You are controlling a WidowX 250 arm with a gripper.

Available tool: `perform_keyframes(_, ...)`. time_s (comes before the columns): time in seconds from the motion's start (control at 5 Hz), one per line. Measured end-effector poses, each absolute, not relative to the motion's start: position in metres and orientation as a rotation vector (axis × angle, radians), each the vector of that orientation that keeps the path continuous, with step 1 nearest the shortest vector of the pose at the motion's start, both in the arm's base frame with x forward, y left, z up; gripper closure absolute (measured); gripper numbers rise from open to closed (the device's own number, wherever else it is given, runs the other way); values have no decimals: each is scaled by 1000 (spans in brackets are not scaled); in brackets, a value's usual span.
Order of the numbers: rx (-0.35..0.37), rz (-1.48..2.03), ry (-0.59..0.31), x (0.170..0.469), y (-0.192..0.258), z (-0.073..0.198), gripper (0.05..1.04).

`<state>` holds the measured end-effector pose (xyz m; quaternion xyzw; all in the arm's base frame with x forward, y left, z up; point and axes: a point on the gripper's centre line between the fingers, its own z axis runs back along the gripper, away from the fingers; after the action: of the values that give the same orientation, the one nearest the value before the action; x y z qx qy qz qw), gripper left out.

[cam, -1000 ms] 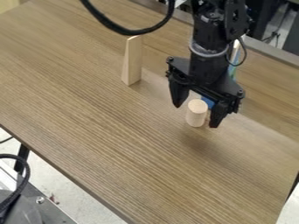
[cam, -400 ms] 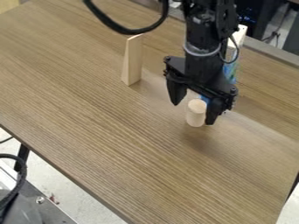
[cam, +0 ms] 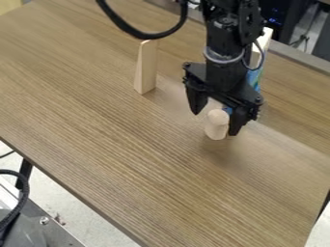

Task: Put the grey cylinder on top of the grey rectangular

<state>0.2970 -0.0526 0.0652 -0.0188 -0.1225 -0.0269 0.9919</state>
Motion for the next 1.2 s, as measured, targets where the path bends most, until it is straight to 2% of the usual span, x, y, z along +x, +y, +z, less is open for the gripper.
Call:
perform_keyframes(0.4, -27, -54, -274, 305, -53, 64, 83)
perform_keyframes(0.8, -32, -48, -250, 306, -55, 49, 83)
perform_keyframes(1.0, -44, -47, -231, 306, -57, 41, 133)
perform_keyframes(1.2, -60, -53, -203, 302, -62, 34, 416)
